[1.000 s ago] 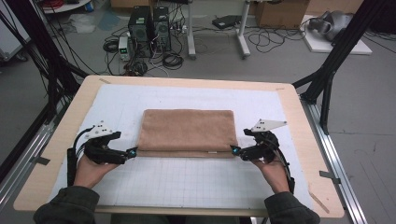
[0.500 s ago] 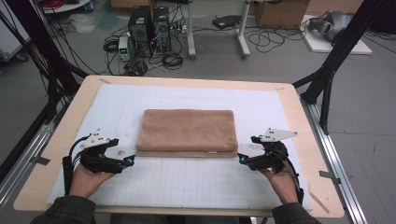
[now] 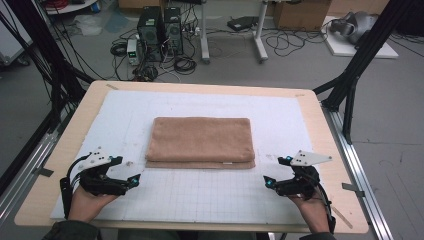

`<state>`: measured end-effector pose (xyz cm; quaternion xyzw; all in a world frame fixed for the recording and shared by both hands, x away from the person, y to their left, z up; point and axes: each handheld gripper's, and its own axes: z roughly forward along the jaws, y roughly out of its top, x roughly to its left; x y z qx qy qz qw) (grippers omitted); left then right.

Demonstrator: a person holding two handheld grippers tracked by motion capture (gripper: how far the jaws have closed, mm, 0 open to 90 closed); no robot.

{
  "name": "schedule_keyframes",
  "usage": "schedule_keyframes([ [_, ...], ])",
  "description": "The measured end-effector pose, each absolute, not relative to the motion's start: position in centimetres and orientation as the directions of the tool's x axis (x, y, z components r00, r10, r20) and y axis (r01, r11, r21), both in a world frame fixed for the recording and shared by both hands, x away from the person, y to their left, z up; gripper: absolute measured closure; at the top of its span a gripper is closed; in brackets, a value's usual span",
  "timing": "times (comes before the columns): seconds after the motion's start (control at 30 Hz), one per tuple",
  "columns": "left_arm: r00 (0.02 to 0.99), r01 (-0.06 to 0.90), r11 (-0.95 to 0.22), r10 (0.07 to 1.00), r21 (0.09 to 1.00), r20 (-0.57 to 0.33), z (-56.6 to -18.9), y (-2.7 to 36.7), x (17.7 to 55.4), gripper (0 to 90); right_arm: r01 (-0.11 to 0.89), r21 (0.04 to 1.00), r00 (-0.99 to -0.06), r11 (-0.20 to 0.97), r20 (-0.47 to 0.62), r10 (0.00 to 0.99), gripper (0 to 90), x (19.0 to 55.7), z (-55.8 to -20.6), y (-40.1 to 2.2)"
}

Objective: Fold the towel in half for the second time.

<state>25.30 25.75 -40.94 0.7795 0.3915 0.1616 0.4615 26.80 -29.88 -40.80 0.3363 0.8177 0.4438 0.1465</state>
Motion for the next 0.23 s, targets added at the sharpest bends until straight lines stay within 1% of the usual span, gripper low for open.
schedule_keyframes([
  [0.23,0.634,0.467,-0.251,0.764,0.848,-0.123,-41.44,26.10,24.64,6.4,0.433,0.823,-0.726,0.368,0.077,0.683,12.1,26.28,-41.67,-30.08],
])
